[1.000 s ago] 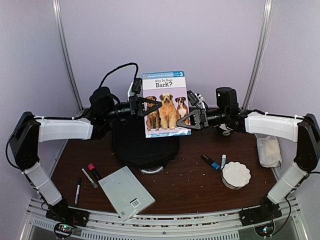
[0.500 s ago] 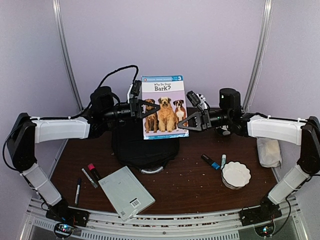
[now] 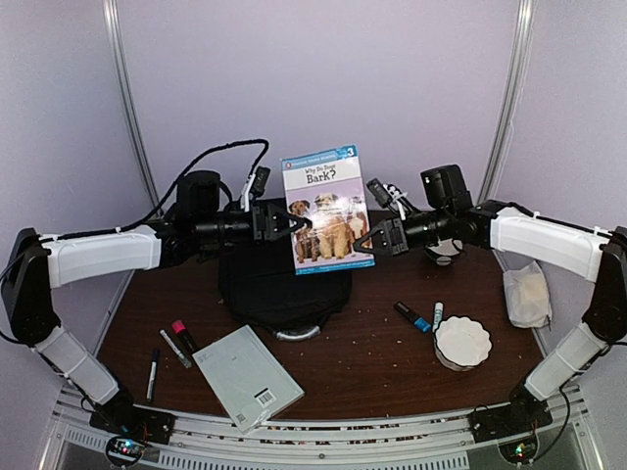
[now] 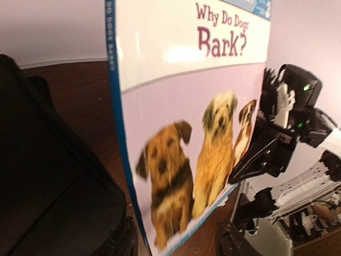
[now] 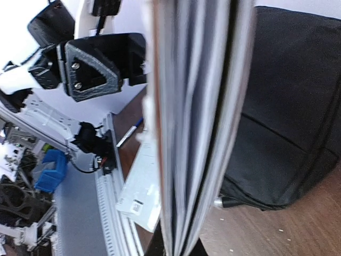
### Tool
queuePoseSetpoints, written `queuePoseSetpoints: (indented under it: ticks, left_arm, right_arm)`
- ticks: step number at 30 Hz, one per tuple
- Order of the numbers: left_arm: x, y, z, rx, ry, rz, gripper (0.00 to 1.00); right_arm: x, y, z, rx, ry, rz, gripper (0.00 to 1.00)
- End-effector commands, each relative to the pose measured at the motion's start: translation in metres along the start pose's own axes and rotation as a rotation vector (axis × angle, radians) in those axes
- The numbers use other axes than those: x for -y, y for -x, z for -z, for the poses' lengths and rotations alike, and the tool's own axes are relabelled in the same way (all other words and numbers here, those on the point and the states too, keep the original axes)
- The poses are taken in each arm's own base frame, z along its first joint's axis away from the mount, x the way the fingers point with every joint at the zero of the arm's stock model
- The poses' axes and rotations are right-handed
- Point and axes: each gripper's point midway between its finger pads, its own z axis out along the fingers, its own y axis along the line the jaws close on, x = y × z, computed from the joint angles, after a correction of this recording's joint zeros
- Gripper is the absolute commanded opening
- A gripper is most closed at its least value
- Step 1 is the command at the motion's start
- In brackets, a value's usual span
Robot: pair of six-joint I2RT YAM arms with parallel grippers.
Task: Pack the student bag
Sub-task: Pass from the left arm to the right, then pick up the largest pocket of the bag from the student bag.
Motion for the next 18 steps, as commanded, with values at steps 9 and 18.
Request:
queuePoseSetpoints:
  ticks: [9,18]
  left_arm:
    - [-0.065,-0.088,0.035,-0.459,0.543,-0.490,0.49]
    - [-0.058,-0.147,0.000,-0.711,0.537,-0.817,0.51]
  right_arm:
    - [0.067,0.013,0.102,-0.038,-0.669,0.325,0.00]
    - [0.067,-0.001,0.145,-0.086,-0.770,0.311,0.00]
